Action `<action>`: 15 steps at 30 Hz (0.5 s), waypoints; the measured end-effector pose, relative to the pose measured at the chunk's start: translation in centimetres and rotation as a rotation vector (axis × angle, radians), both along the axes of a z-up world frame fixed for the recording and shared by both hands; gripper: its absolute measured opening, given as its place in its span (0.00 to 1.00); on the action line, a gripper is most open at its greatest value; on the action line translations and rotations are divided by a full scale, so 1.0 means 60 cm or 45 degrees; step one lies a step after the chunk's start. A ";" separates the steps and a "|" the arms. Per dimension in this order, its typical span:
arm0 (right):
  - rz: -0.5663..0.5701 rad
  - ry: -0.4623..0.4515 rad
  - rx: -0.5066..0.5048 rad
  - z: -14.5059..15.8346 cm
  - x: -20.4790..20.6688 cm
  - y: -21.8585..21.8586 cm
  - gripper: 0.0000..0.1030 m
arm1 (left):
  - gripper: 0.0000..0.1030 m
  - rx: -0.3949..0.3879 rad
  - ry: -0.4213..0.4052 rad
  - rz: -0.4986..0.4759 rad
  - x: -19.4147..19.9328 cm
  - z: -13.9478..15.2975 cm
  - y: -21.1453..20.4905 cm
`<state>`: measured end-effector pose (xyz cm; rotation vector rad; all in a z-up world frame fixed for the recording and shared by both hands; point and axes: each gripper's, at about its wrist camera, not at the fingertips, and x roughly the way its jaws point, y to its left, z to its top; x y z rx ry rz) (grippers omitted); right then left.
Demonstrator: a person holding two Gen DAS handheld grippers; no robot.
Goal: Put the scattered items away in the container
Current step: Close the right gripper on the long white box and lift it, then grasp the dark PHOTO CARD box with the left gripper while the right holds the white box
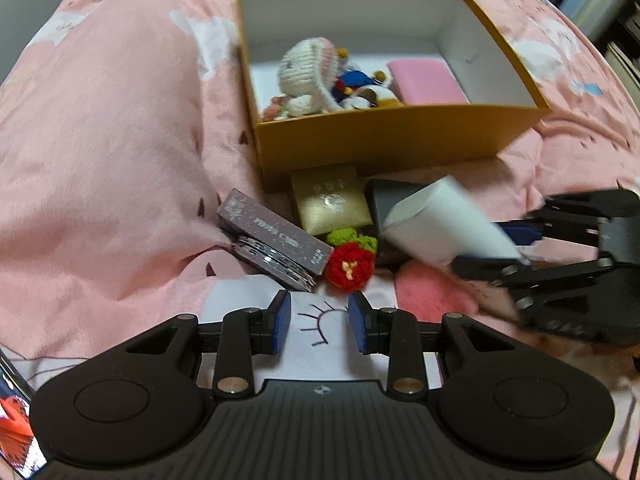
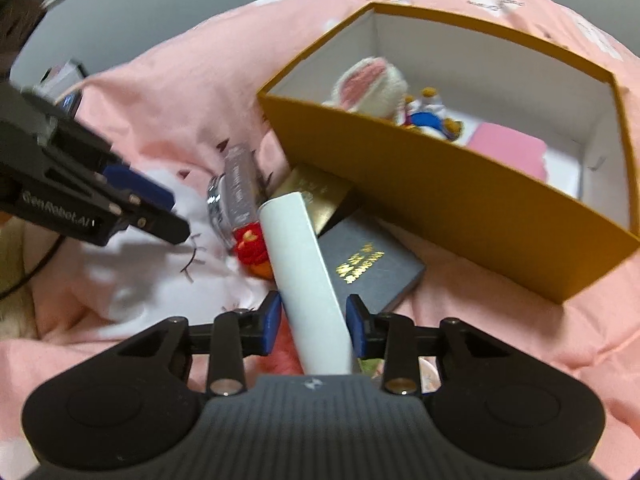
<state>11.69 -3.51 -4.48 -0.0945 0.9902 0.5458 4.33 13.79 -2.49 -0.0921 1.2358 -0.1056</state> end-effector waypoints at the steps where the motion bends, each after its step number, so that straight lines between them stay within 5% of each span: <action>1: -0.037 0.002 0.026 0.006 0.003 -0.011 0.34 | 0.36 -0.005 -0.002 0.026 0.001 -0.001 0.003; 6: -0.178 0.011 0.149 0.034 0.013 -0.061 0.30 | 0.36 -0.045 -0.023 0.198 0.018 -0.003 0.024; 15: -0.311 0.027 0.156 0.028 0.029 -0.104 0.30 | 0.36 -0.072 -0.008 0.419 0.076 -0.034 0.063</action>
